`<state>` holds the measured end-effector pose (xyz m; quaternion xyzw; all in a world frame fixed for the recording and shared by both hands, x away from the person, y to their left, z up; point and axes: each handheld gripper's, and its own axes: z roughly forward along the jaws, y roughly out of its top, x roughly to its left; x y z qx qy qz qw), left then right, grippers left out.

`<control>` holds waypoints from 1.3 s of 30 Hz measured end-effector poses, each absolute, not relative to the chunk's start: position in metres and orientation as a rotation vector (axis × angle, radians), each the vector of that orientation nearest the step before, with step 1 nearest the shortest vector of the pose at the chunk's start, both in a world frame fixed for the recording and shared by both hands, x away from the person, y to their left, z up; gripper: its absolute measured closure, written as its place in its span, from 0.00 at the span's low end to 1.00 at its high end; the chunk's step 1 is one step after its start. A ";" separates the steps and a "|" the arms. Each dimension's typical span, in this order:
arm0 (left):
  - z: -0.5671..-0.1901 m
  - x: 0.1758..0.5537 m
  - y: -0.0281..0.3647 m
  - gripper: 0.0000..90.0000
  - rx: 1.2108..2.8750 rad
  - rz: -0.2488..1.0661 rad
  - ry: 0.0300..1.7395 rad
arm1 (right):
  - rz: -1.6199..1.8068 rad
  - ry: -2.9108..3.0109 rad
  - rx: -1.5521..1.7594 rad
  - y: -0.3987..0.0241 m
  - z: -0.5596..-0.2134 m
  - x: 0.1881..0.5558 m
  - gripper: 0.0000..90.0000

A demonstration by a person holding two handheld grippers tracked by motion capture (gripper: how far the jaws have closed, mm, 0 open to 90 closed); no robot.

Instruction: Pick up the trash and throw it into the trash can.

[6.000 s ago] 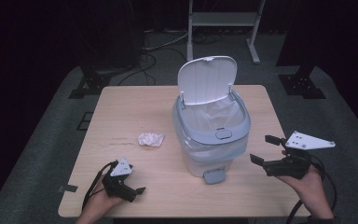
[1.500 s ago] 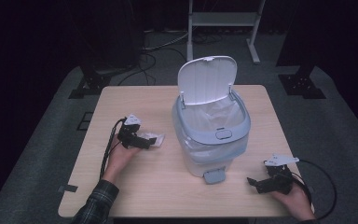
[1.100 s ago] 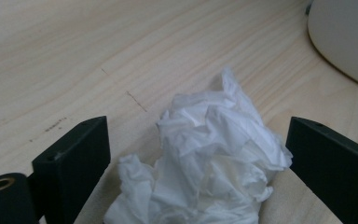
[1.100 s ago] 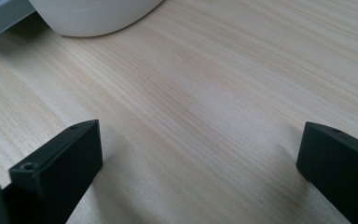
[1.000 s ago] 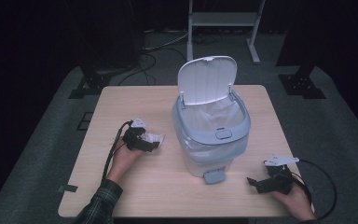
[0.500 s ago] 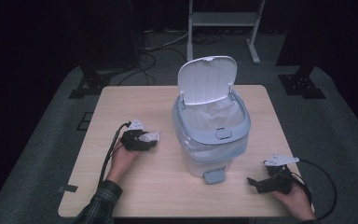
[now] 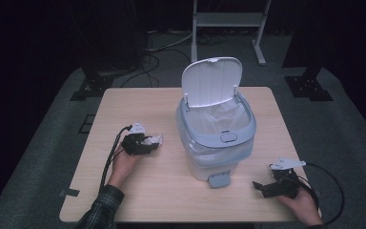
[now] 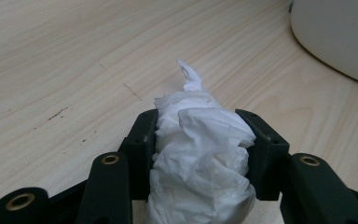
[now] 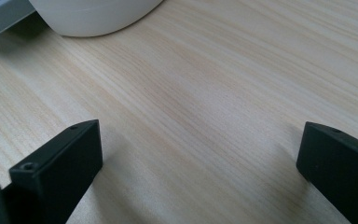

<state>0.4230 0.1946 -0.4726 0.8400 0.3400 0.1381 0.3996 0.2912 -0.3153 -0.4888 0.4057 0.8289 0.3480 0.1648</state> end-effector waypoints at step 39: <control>-0.407 0.389 0.199 0.58 2.004 0.278 0.735 | 0.991 2.363 1.155 -0.315 -0.489 0.291 0.00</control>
